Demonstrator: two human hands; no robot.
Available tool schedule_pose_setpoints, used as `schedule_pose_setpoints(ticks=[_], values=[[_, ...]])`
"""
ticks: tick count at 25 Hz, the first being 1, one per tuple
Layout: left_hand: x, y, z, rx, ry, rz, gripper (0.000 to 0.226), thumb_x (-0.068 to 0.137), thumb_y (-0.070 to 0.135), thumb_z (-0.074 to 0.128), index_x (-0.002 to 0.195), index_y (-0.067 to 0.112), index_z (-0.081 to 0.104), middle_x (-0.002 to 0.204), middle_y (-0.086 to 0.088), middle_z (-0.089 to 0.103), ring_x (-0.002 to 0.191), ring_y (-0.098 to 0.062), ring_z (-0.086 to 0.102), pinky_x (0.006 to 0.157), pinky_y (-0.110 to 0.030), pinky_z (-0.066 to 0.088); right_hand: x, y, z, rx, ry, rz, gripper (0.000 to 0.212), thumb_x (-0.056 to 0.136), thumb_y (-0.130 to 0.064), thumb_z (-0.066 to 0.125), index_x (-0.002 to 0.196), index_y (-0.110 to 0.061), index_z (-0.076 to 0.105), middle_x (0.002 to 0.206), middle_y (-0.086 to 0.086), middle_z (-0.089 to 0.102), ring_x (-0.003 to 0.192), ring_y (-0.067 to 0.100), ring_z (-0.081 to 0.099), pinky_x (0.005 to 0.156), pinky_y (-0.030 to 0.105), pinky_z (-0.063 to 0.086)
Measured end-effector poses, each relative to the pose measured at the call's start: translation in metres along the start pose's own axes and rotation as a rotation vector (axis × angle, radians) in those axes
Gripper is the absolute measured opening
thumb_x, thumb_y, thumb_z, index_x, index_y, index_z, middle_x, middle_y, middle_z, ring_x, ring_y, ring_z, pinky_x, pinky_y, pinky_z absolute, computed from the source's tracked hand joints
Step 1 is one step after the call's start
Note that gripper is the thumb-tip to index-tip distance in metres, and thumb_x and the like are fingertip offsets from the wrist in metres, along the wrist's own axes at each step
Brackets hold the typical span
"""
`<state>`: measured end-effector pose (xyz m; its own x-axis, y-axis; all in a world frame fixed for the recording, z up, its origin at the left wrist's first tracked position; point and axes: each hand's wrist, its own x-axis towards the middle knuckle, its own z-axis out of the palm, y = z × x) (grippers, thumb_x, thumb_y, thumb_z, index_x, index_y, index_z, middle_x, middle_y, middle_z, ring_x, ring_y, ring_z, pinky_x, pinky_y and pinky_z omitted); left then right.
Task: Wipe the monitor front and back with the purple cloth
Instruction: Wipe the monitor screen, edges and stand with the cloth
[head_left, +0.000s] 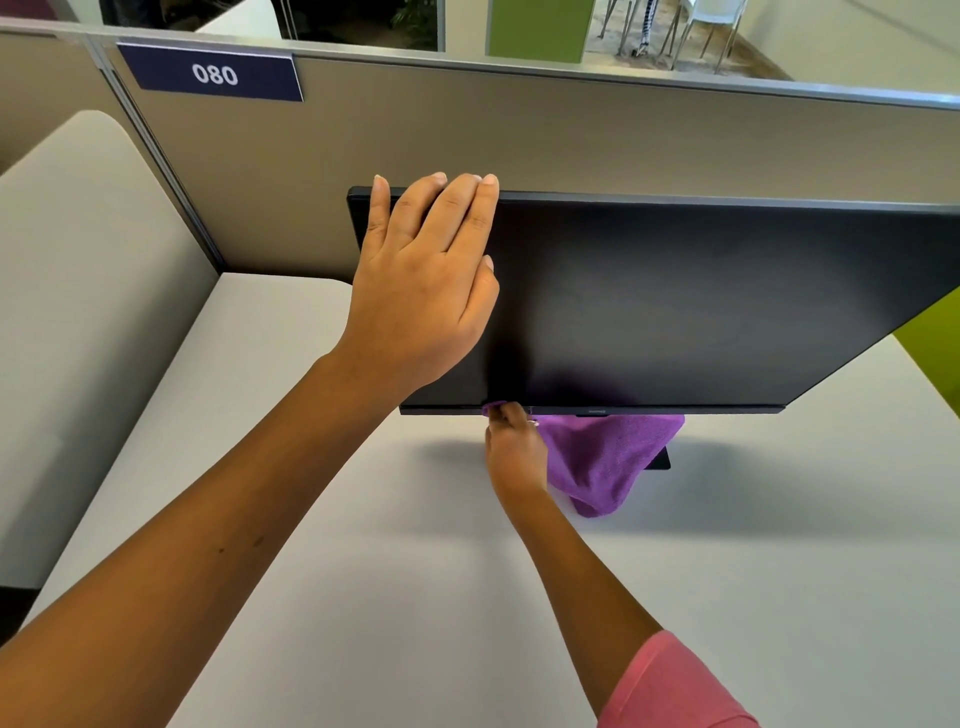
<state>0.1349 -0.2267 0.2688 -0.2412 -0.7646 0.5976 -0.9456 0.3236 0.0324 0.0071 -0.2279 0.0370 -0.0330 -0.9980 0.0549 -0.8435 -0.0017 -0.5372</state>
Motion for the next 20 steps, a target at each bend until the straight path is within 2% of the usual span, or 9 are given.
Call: schedule_pose_setpoints(ticks=[3,6,10,17,20], values=[[0.0,-0.001,-0.002,0.009,-0.016,0.001,0.055,0.095,0.031,0.026,0.146,0.014,0.035,0.146,-0.004,0.042,0.138,-0.025,0.033,0.118,-0.049,0.009,-0.005,-0.035,0.011,-0.052,0.026,-0.043,0.021,0.089,-0.004,0.056,0.109,-0.004,0.061,0.108,0.011,0.063,0.084,0.032,0.063,0.063,0.035,0.051],[-0.001,-0.003,-0.002,0.014,-0.037,0.009,0.055,0.095,0.031,0.027,0.147,0.015,0.033,0.148,-0.003,0.04,0.138,-0.024,0.031,0.118,-0.049,0.009,-0.011,-0.06,0.021,-0.082,-0.029,-0.156,0.033,0.071,0.009,0.07,0.103,0.002,0.066,0.1,0.017,0.064,0.073,0.036,0.064,0.055,0.035,0.053],[0.001,-0.002,-0.002,0.023,-0.047,0.017,0.054,0.095,0.032,0.028,0.147,0.017,0.032,0.149,-0.002,0.038,0.139,-0.023,0.03,0.118,-0.048,0.009,-0.012,-0.065,0.021,-0.194,0.035,-0.327,0.048,0.04,0.004,0.088,0.085,-0.009,0.074,0.075,0.003,0.065,0.052,0.019,0.061,0.04,0.021,0.045],[0.001,-0.001,-0.003,0.022,-0.065,0.012,0.055,0.095,0.032,0.027,0.148,0.017,0.031,0.149,-0.002,0.038,0.14,-0.024,0.029,0.118,-0.048,0.009,-0.007,-0.054,0.014,-0.29,-0.01,-0.423,0.056,0.033,0.001,0.091,0.085,-0.01,0.074,0.073,0.003,0.064,0.056,0.017,0.062,0.044,0.02,0.048],[0.001,-0.004,-0.004,0.041,-0.078,0.025,0.056,0.094,0.031,0.026,0.148,0.017,0.03,0.149,-0.002,0.037,0.139,-0.024,0.029,0.118,-0.048,0.011,-0.007,-0.043,0.009,-0.293,-0.043,-0.373,0.053,0.04,0.004,0.087,0.09,-0.006,0.072,0.079,0.008,0.065,0.061,0.022,0.064,0.047,0.024,0.051]])
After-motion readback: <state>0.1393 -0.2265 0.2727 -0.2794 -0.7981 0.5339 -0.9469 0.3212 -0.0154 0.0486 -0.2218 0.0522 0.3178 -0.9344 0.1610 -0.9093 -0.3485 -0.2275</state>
